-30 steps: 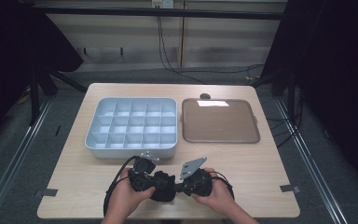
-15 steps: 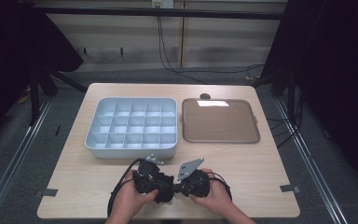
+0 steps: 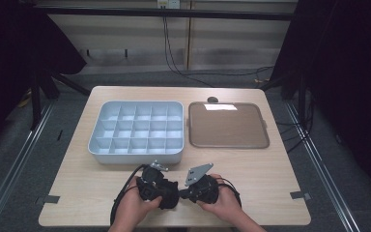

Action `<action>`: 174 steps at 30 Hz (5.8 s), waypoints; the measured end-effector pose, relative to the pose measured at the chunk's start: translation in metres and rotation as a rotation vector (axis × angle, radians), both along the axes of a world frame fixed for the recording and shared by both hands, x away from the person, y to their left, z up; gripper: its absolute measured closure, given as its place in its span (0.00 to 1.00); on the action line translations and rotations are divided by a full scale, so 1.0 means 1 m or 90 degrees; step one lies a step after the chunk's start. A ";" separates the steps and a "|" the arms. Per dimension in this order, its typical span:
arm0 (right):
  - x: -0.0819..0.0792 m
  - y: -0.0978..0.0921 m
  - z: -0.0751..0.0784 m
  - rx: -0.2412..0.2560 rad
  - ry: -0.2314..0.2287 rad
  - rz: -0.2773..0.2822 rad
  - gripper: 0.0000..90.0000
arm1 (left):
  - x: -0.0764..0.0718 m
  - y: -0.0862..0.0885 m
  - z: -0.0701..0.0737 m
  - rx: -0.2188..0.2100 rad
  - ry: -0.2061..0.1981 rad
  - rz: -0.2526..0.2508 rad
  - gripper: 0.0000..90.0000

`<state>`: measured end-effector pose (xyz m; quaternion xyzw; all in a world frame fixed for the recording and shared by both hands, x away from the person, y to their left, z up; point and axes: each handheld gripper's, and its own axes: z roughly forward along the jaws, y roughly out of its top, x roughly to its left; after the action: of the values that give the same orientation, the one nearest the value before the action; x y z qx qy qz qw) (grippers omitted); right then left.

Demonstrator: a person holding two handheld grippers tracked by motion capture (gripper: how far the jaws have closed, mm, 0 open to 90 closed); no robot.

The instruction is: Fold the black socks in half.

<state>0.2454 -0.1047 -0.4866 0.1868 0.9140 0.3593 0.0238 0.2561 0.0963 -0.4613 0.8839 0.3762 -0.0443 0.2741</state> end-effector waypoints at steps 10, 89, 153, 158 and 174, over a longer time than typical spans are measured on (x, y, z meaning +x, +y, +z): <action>-0.003 0.008 -0.004 0.000 0.007 0.013 0.99 | -0.001 0.005 0.007 -0.002 -0.006 0.001 0.94; -0.002 0.007 -0.005 0.004 0.001 0.004 0.96 | 0.007 0.028 0.025 -0.072 -0.025 0.066 0.63; -0.004 0.012 -0.007 -0.006 0.003 0.015 1.00 | 0.010 0.022 -0.012 -0.003 0.065 0.111 0.56; -0.004 0.012 -0.007 -0.006 0.005 0.013 1.00 | 0.011 0.022 -0.014 -0.011 0.074 0.107 0.61; -0.004 0.010 -0.008 -0.001 0.009 0.008 0.97 | 0.012 0.021 -0.008 -0.014 0.075 0.076 0.81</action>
<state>0.2414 -0.0943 -0.4947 0.1835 0.9155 0.3577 0.0154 0.2679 0.1170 -0.4694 0.8528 0.4434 -0.0840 0.2630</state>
